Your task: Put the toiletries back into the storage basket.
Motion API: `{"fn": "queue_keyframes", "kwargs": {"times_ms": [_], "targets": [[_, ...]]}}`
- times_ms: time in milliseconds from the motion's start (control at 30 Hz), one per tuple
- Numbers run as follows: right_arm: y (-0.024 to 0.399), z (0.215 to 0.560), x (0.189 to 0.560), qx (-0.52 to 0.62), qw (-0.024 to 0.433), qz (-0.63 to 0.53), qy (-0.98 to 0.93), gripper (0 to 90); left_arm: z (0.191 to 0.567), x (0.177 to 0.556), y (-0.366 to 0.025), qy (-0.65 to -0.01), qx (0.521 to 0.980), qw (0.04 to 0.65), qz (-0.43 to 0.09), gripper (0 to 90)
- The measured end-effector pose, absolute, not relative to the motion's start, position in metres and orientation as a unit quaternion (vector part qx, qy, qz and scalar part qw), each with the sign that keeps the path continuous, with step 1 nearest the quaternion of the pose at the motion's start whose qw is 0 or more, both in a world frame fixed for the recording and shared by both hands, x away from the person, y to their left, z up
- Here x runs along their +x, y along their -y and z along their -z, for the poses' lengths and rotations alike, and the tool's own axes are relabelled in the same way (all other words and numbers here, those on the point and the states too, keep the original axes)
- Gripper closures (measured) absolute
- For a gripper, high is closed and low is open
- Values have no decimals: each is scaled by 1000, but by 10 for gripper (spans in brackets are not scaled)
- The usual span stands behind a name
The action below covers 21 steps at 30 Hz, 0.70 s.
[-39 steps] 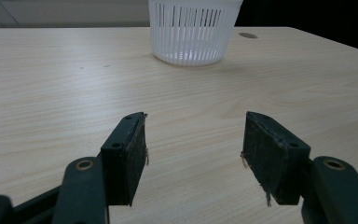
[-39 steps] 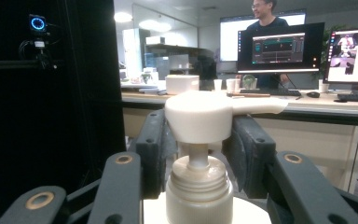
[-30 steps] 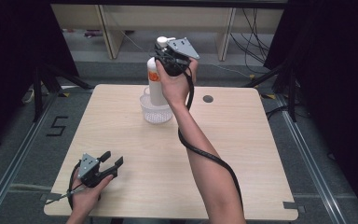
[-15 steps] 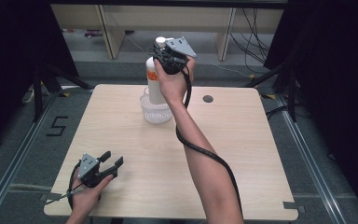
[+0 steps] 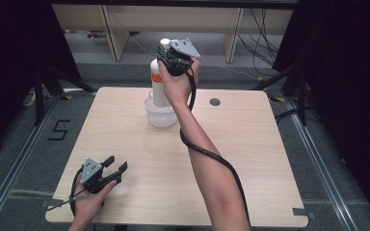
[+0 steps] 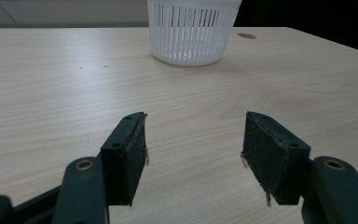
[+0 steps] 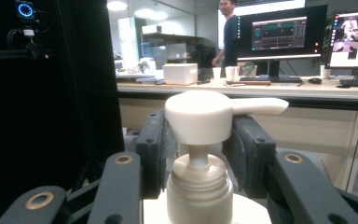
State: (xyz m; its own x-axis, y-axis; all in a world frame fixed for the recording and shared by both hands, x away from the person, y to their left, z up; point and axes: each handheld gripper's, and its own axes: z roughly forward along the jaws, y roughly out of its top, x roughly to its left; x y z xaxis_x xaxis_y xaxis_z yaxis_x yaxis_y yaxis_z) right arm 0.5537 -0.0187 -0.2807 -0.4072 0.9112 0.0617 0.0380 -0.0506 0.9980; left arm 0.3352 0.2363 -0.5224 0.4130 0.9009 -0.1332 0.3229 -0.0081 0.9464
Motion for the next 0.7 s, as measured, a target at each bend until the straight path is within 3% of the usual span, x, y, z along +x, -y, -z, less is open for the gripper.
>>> {"fn": "queue_keyframes", "kwargs": {"times_ms": [700], "targets": [[11, 289, 560, 412, 355, -595, -592, 602, 523, 335, -236, -466, 653, 530, -274, 389]]}}
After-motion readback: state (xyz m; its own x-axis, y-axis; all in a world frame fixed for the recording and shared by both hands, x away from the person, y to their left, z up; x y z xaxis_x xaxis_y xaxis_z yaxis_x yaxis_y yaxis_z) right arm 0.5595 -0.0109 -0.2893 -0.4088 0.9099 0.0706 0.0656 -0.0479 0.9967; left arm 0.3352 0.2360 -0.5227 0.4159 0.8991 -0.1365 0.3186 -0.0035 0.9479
